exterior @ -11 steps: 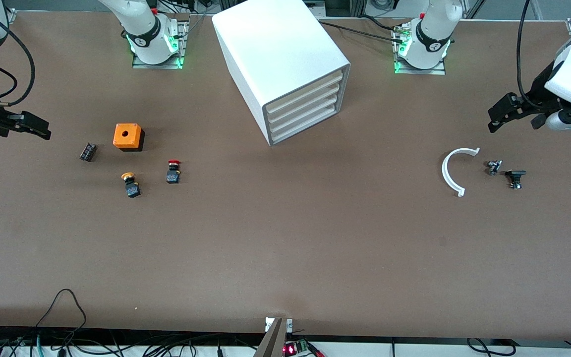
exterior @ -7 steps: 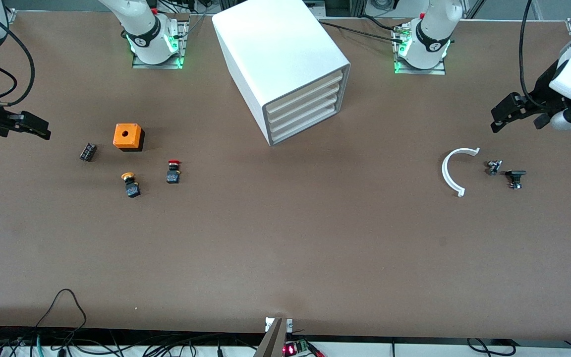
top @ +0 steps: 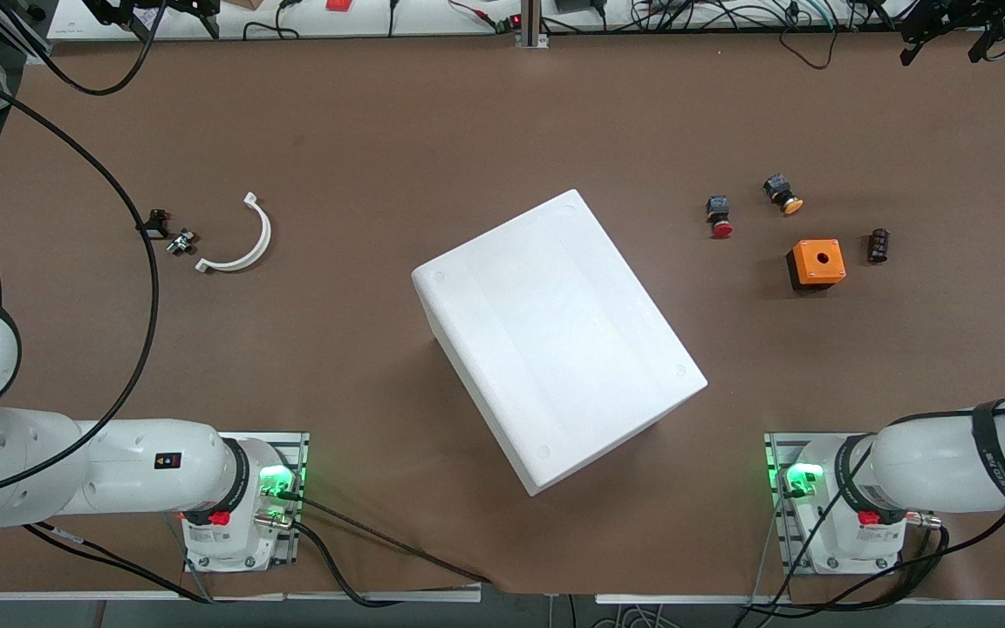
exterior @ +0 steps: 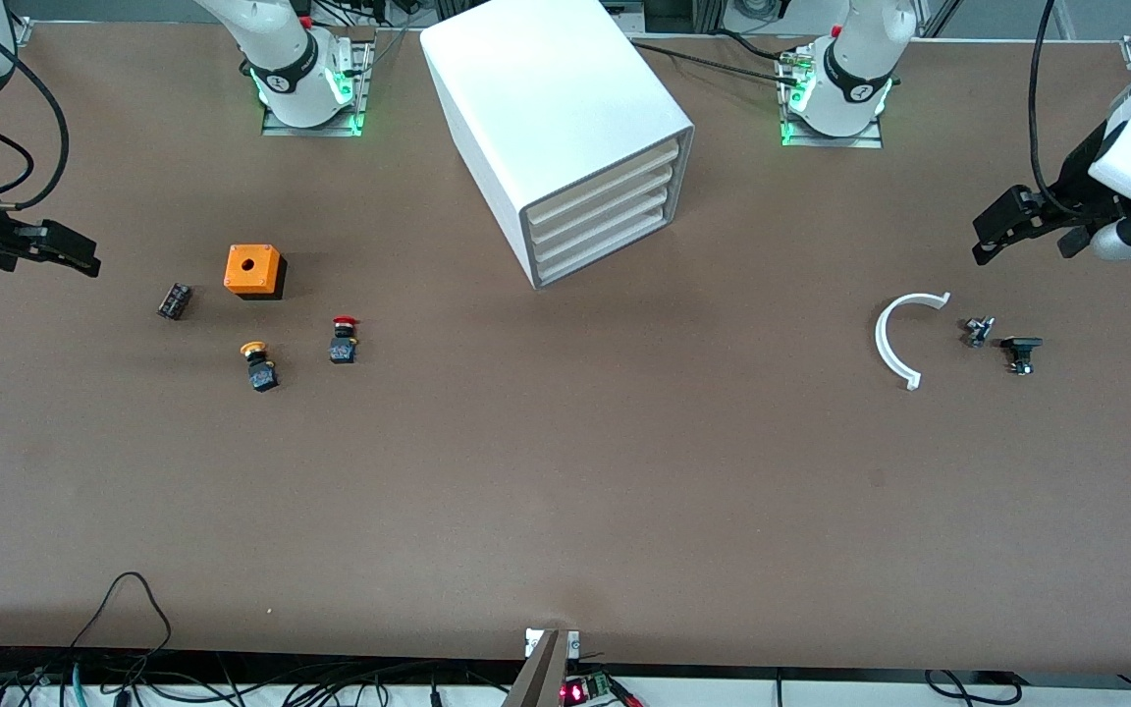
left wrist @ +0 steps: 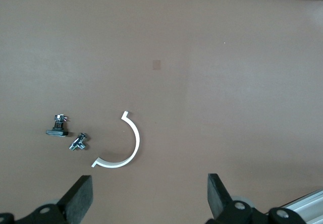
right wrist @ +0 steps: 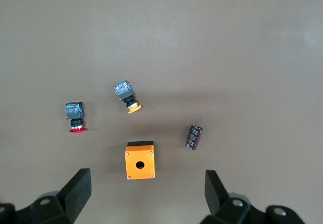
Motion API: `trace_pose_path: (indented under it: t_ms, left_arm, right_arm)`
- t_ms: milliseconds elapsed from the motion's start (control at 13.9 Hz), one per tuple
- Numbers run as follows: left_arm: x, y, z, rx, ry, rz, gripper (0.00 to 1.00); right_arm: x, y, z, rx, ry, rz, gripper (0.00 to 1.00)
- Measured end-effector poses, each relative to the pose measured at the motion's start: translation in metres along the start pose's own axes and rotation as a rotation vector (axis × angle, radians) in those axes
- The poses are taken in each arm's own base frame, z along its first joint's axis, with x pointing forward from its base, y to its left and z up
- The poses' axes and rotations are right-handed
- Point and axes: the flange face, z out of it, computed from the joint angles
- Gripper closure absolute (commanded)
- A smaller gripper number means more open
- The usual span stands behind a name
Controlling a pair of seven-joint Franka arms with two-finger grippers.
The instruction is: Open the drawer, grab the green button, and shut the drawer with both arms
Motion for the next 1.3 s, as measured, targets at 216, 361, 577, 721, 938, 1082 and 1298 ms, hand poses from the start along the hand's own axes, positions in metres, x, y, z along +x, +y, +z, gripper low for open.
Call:
trace_pose_path:
  t_ms: [216,361,577,721,938,1082,1298]
  left_arm:
    - [0.002,0.004,0.007,0.001,-0.013,0.006,0.0]
    - [0.003,0.01,0.016,0.003,-0.037,0.018,0.0]
    - [0.0,0.027,0.036,0.012,-0.104,0.051,0.0]
    - [-0.001,0.045,0.054,0.012,-0.147,0.099,0.0]
    - [-0.001,0.085,0.112,-0.109,-0.286,0.135,0.0]
    - [-0.006,0.106,0.169,-0.3,-0.441,0.095,0.0]
    - [-0.03,0.126,0.255,-0.582,-0.598,0.124,0.0]
  right_arm:
    - [0.0,0.0,0.0,0.0,0.0,0.0,0.0]
    - [0.0,0.0,0.0,0.0,0.001,0.0,0.0]
    - [0.0,0.001,0.0,0.0,0.001,0.002,0.0]
    - [0.0,0.001,-0.001,0.0,0.002,0.002,0.0]
    - [-0.002,0.002,-0.003,0.001,0.005,0.003,0.0]
    - [-0.002,0.002,-0.004,0.001,0.007,0.003,0.0]
    - [-0.002,0.003,-0.004,0.001,0.007,0.004,0.0]
